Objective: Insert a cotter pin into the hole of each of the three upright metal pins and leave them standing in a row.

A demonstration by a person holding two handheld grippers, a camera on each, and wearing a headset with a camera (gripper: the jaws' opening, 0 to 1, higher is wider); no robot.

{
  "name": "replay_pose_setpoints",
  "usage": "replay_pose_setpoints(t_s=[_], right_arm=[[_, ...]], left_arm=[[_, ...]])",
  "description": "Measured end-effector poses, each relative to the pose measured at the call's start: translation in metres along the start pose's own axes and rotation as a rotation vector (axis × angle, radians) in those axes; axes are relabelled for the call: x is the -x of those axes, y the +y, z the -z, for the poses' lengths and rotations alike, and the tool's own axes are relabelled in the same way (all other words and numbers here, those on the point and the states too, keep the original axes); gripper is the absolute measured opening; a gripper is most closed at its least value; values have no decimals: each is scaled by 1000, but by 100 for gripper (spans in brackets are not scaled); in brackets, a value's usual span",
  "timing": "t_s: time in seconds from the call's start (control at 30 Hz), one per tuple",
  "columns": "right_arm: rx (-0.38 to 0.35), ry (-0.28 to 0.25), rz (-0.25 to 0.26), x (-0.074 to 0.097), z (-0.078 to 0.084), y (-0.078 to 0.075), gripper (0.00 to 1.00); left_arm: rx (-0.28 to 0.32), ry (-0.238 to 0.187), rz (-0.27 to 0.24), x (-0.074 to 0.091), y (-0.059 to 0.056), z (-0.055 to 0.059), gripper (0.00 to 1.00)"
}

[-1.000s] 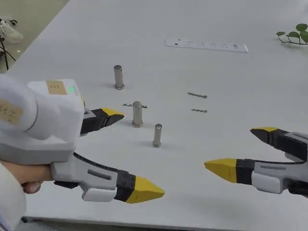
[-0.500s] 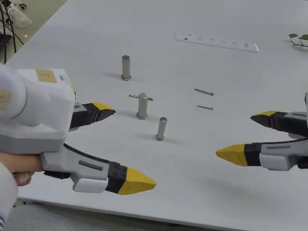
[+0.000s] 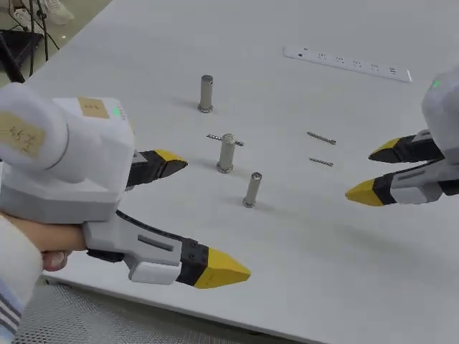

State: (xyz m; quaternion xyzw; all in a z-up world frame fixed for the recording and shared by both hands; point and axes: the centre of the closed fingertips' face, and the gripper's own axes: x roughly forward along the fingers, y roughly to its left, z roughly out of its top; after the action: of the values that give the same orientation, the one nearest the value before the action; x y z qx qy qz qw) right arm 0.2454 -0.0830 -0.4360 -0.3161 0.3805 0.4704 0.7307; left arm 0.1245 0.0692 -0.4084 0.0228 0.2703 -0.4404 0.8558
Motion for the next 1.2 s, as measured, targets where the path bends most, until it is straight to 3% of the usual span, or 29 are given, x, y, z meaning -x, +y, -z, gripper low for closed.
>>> replay_pose_setpoints(t_s=[0.4,0.7,0.93,1.2], right_arm=[[134,67,-28,-29,-14,-22,22],[178,137,-52,-63,-3,-41,16],[168,162,-59,-77,3,-47,12],[145,157,-76,-79,2,-41,3]], left_arm=[[52,-40,-52,5,5,-6,99],[72,-47,-75,6,9,-4,99],[94,-29,-74,4,9,3,99],[110,-31,-91,4,13,6,99]])
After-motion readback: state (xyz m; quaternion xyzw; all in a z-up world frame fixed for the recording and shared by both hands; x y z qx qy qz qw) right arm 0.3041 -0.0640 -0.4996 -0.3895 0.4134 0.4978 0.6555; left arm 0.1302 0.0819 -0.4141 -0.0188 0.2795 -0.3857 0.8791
